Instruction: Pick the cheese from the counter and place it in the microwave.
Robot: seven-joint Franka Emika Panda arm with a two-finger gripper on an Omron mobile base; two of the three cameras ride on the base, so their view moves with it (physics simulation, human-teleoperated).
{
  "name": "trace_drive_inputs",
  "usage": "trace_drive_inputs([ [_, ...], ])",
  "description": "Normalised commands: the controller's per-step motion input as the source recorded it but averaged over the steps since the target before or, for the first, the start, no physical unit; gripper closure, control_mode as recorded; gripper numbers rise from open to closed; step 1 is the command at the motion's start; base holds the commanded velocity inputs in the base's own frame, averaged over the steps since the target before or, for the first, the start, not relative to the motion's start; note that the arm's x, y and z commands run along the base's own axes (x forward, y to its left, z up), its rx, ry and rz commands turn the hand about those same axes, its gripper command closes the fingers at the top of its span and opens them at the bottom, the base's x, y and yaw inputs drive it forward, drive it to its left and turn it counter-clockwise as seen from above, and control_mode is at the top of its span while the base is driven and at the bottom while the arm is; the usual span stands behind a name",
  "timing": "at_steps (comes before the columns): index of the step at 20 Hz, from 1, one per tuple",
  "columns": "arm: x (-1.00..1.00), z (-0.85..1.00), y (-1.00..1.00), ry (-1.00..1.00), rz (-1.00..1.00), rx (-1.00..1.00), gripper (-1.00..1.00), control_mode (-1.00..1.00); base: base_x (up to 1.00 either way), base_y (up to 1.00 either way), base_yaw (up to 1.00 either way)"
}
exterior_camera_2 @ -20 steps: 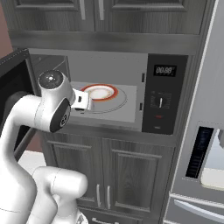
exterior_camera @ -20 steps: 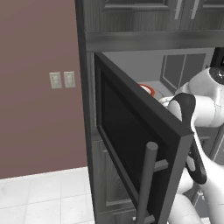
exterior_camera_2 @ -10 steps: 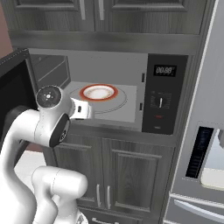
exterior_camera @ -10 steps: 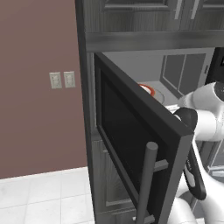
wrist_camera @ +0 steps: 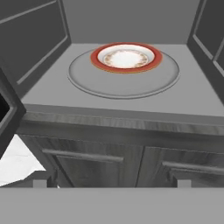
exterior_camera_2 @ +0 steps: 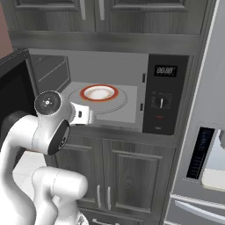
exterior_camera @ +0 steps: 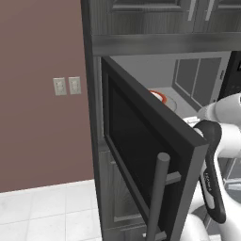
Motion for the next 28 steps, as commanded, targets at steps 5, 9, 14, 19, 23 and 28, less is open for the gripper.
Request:
trace_drive_inputs([
  [5,-0.51,0.0,-0.07,-0.06,0.0,0.0,-1.0,-1.0,0.0,0.0,0.0],
  [9,-0.25,0.0,0.0,-0.01,0.0,0.0,-1.0,-1.0,0.0,0.0,0.0],
  [14,-0.05,0.0,0.0,0.0,0.0,0.0,-1.0,-1.0,0.0,0.0,0.0],
  [19,-0.07,0.0,0.0,0.0,0.0,0.0,-1.0,1.0,-0.07,0.0,0.0],
  [23,0.0,0.0,0.0,0.0,0.0,0.0,-1.0,1.0,-0.55,-0.02,0.0],
  [28,0.0,0.0,0.0,0.0,0.0,0.0,-1.0,1.0,-0.76,-0.22,0.0],
])
